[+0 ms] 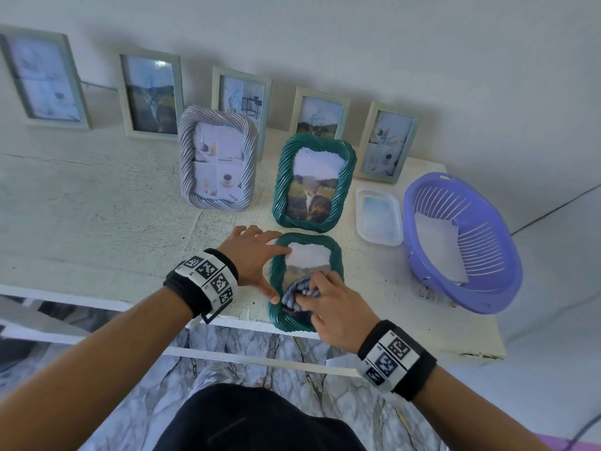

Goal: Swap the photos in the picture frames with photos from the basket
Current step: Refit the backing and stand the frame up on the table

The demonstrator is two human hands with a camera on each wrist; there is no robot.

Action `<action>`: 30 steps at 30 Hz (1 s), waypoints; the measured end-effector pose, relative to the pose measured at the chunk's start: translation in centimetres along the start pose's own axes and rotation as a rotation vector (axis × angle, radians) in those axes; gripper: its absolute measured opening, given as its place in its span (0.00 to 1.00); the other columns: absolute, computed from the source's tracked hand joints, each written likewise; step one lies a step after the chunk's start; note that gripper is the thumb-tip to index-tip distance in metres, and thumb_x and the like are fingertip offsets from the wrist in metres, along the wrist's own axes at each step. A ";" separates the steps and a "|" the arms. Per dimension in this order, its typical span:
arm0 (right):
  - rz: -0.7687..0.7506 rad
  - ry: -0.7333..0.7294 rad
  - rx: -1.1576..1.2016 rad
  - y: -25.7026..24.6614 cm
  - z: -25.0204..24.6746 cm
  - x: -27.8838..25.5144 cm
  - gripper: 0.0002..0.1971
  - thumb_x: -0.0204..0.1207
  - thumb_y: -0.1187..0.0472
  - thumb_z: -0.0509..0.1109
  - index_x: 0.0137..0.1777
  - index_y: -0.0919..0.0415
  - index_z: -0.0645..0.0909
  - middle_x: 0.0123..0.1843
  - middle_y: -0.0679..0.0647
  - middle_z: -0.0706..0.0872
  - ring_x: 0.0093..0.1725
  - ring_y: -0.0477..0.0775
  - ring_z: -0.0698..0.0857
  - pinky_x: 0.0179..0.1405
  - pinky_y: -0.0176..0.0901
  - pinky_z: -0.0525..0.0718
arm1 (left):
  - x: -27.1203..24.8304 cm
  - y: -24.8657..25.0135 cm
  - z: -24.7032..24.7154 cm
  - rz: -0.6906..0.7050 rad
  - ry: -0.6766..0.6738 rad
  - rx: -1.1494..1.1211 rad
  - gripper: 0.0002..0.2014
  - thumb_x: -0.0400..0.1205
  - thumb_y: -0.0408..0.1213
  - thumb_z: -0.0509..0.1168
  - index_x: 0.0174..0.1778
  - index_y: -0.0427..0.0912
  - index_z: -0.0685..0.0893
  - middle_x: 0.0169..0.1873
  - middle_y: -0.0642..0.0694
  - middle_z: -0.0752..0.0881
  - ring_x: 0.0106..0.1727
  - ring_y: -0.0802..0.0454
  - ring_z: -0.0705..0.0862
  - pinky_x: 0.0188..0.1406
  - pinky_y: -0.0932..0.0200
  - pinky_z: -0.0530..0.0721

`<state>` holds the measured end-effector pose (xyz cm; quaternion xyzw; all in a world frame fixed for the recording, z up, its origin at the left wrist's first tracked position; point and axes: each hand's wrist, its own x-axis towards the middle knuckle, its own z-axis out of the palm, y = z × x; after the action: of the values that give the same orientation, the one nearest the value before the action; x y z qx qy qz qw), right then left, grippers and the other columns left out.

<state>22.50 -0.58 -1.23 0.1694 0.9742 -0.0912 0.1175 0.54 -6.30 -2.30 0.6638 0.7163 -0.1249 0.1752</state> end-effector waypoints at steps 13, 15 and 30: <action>0.037 -0.007 0.020 0.3 -0.9 0.3 0.17 0.77 0.60 0.64 0.63 0.51 0.84 0.61 0.58 0.75 0.61 0.61 0.74 0.48 0.49 0.85 | 0.0 -0.1 0.2 -0.001 0.007 0.008 0.53 0.60 0.80 0.65 0.82 0.65 0.59 0.85 0.54 0.56 0.80 0.43 0.61 0.79 0.40 0.57; 0.158 0.006 0.010 1.3 -1.2 1.4 0.19 0.80 0.59 0.60 0.69 0.50 0.80 0.66 0.56 0.70 0.65 0.60 0.70 0.55 0.50 0.83 | 0.0 0.0 0.2 0.001 0.014 0.013 0.53 0.61 0.80 0.65 0.82 0.65 0.59 0.85 0.54 0.55 0.80 0.42 0.61 0.79 0.40 0.57; 0.164 0.044 -0.045 0.7 -0.5 2.8 0.20 0.79 0.58 0.62 0.71 0.54 0.77 0.68 0.60 0.69 0.66 0.65 0.69 0.57 0.52 0.83 | -0.1 -0.5 0.3 0.014 -0.005 -0.002 0.57 0.57 0.81 0.66 0.82 0.66 0.56 0.85 0.54 0.54 0.81 0.42 0.58 0.79 0.39 0.54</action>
<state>20.06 1.00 -1.57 0.2479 0.9612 -0.0557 0.1072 0.10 -6.55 -2.60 0.6682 0.7114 -0.1248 0.1785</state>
